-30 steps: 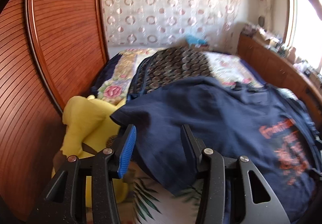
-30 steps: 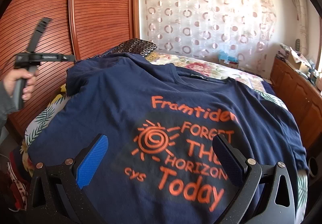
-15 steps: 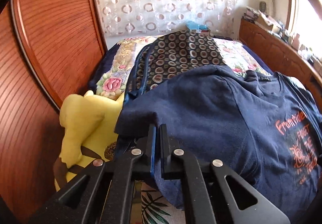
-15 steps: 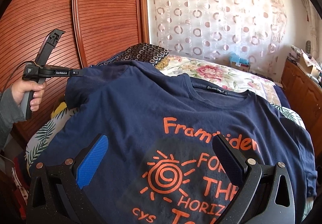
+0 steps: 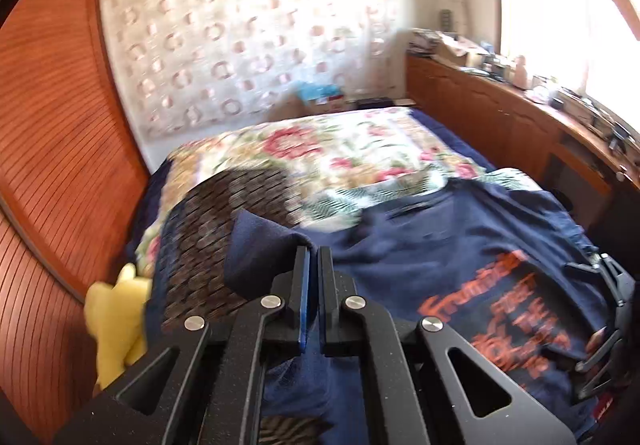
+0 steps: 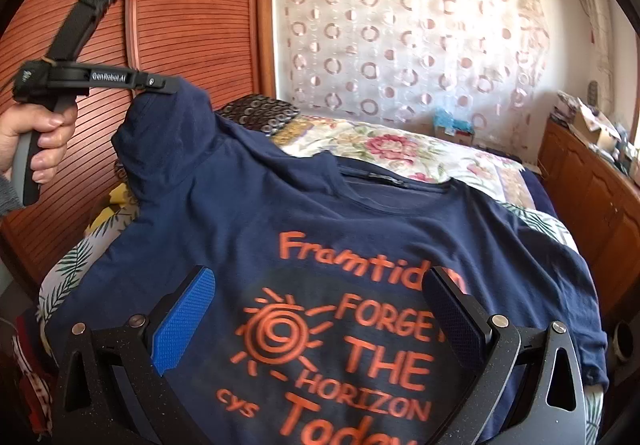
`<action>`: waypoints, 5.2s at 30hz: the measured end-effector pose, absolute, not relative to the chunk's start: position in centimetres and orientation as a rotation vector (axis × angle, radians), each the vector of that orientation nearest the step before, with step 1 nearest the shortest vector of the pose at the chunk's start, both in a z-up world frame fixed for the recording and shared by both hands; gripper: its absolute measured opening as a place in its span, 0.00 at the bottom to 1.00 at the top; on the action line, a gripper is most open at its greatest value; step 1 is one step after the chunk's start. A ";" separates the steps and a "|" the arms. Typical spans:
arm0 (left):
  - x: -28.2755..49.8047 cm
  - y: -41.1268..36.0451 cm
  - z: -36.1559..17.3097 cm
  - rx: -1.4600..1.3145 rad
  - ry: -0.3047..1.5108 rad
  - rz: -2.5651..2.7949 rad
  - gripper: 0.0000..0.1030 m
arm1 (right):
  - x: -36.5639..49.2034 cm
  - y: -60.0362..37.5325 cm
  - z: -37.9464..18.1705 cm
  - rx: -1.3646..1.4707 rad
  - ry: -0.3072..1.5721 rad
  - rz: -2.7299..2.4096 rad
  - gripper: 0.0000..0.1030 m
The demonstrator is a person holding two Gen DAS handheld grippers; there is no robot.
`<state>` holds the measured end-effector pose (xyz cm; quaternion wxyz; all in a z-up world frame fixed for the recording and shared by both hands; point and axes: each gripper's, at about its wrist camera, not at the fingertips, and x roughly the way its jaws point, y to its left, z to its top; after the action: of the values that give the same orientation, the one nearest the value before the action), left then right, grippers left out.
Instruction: Fold small clothes
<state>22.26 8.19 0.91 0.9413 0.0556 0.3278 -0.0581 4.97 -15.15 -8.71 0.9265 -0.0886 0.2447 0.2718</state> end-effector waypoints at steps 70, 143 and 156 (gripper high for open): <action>18.7 2.4 -14.3 0.119 0.909 -0.233 0.89 | 8.4 -31.8 -10.2 0.036 0.795 0.193 0.58; 10.8 -3.0 -4.2 0.004 0.587 -0.324 0.90 | 14.6 -27.0 -12.5 -0.069 0.799 0.263 0.28; 10.6 -1.2 -4.8 -0.037 0.601 -0.294 0.90 | 14.5 -17.7 -5.8 -0.173 0.651 0.503 0.05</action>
<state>10.60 -1.22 -4.78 0.9444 -0.0180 0.2951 -0.1440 14.50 -17.73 -5.83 0.9130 -0.0840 0.3158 0.2442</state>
